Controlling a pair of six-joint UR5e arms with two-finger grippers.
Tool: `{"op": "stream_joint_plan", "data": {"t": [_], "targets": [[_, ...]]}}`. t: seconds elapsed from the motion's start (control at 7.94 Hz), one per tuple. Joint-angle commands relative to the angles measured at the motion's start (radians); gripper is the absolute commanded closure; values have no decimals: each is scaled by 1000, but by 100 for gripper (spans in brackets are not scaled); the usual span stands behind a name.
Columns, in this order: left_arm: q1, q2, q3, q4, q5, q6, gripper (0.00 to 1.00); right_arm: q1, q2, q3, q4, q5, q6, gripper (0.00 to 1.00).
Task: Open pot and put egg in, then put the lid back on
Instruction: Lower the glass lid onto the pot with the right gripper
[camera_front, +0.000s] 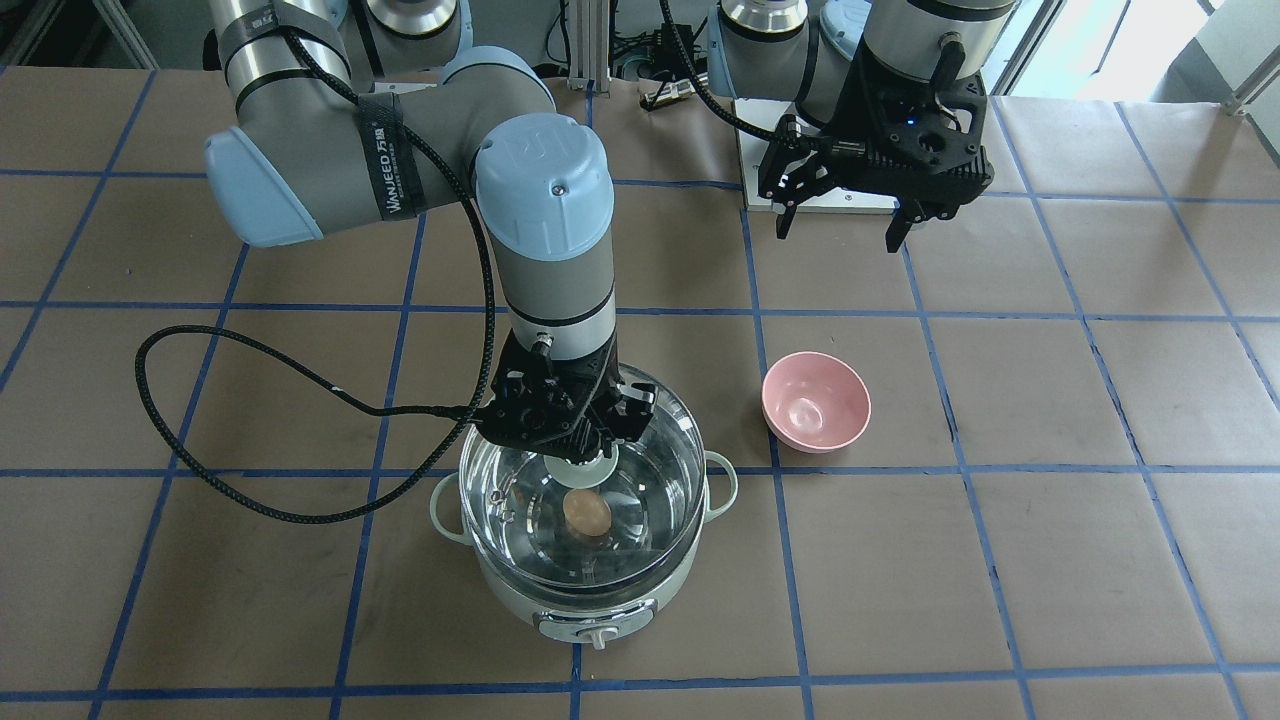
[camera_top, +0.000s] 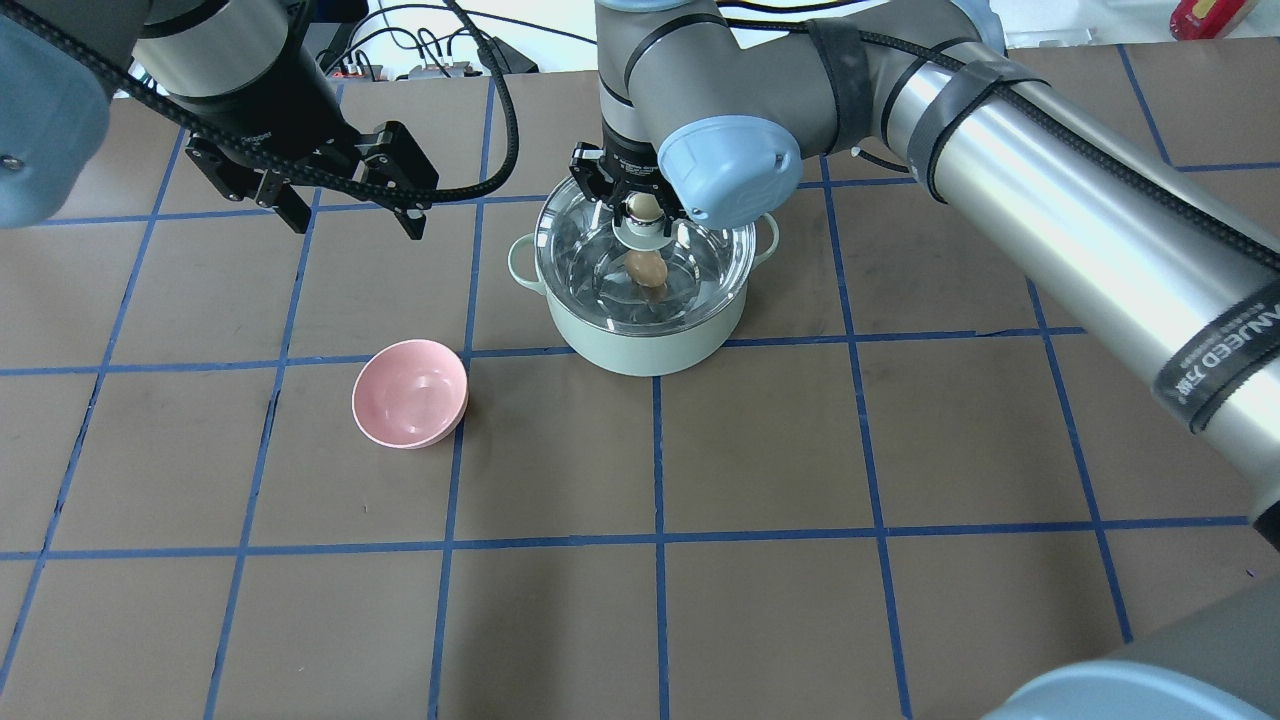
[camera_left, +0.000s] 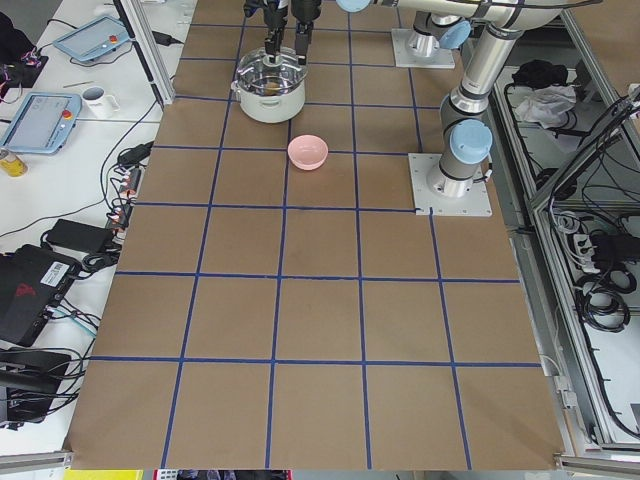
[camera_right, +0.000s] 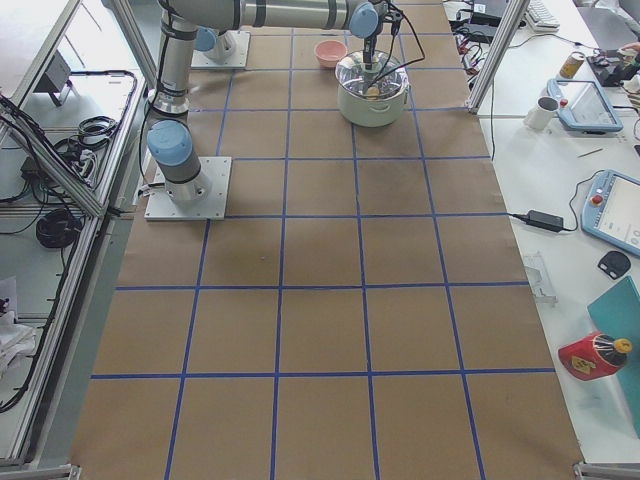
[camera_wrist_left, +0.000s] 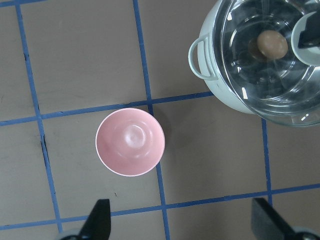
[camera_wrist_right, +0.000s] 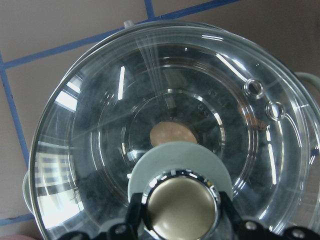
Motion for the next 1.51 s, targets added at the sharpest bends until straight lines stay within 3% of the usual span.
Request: {"op": "stream_joint_plan", "data": {"t": [0.0, 1.39], "targets": [[-5, 2, -1, 0, 9, -1, 0, -3, 6, 1, -2, 5, -4, 100], [0, 2, -5, 8, 9, 1, 0, -3, 33, -7, -42, 2, -7, 100]]}}
